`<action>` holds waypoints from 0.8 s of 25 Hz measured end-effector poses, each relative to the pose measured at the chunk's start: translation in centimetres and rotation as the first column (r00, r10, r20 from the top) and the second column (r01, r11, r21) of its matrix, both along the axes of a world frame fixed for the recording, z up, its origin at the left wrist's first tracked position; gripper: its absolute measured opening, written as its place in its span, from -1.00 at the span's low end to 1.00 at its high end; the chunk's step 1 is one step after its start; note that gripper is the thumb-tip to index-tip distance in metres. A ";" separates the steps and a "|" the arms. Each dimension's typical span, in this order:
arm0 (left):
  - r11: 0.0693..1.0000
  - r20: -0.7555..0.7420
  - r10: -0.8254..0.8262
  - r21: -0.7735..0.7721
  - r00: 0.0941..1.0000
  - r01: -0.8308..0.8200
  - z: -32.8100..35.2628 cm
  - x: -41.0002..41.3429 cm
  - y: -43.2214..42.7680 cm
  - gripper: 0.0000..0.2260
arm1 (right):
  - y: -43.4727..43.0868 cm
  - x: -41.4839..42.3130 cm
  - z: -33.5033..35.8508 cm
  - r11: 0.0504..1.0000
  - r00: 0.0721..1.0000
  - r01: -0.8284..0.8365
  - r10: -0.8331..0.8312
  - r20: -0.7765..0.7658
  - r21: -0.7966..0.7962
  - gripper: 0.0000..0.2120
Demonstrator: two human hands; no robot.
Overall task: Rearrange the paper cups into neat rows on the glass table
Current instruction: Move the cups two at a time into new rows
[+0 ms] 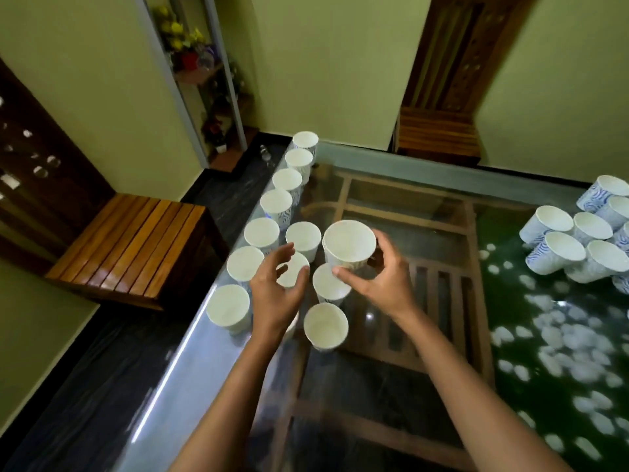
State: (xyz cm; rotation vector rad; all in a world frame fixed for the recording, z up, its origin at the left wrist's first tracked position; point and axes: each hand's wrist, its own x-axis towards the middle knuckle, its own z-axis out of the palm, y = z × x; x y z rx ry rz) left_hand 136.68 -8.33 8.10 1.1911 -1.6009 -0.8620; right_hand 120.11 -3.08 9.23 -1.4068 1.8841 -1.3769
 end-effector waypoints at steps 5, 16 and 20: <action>0.940 0.046 -0.337 0.068 0.940 0.334 2.8 -0.5 -10.9 -0.48 | -9.4 0.3 1.5 0.997 0.997 0.071 -0.072 -0.035 -0.011 -0.32; 0.857 0.244 -0.515 0.124 0.822 0.500 -0.7 -7.5 -21.0 -0.45 | -16.8 -4.0 -4.1 0.962 0.992 0.098 -0.115 0.053 0.254 -0.22; 0.871 0.347 -0.484 0.102 0.803 0.481 -2.3 -7.7 -21.0 -0.45 | -17.0 -5.0 -5.3 0.950 0.986 0.028 -0.077 0.150 0.310 -0.20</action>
